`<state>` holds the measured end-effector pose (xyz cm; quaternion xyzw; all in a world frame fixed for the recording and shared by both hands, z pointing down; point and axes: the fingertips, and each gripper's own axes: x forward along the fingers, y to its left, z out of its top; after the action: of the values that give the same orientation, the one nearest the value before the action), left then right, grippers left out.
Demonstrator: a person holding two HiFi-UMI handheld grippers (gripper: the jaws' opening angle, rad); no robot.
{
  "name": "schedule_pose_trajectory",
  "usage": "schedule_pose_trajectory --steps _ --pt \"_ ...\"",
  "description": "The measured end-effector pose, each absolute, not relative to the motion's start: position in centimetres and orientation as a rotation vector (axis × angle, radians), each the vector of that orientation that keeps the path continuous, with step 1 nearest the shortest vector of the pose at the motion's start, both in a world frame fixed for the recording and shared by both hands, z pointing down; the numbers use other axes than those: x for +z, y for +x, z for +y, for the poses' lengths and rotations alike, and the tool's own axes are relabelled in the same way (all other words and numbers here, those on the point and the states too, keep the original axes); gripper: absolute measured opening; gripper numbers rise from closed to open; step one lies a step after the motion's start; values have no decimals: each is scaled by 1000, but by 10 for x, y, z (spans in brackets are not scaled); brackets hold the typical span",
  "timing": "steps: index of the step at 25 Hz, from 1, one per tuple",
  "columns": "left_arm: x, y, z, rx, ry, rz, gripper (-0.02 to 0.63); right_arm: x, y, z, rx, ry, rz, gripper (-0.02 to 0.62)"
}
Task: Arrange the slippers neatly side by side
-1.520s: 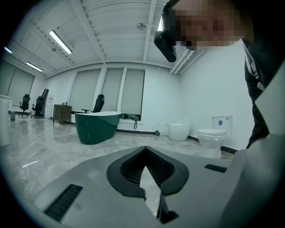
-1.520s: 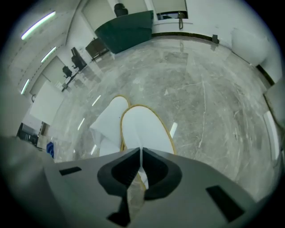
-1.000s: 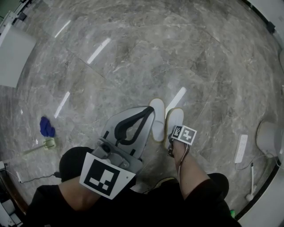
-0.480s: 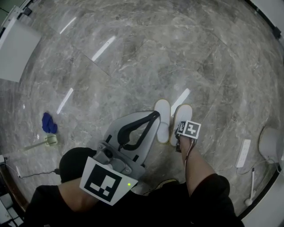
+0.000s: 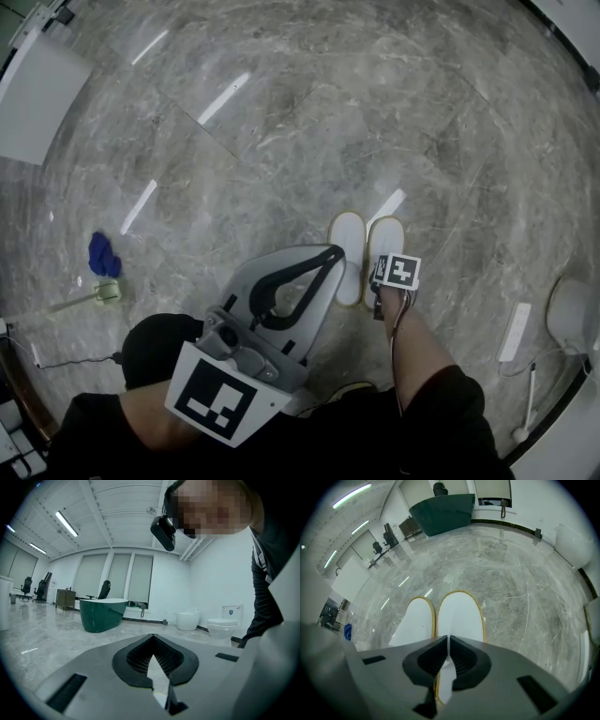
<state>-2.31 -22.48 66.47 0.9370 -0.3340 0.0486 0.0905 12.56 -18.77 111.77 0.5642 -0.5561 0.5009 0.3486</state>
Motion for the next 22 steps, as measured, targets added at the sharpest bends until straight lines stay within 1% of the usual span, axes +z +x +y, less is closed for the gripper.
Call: schedule_pose_trajectory --steps 22 --pt "670 -21 -220 151 2791 -945 2 1131 112 -200 1264 1437 -1504 16"
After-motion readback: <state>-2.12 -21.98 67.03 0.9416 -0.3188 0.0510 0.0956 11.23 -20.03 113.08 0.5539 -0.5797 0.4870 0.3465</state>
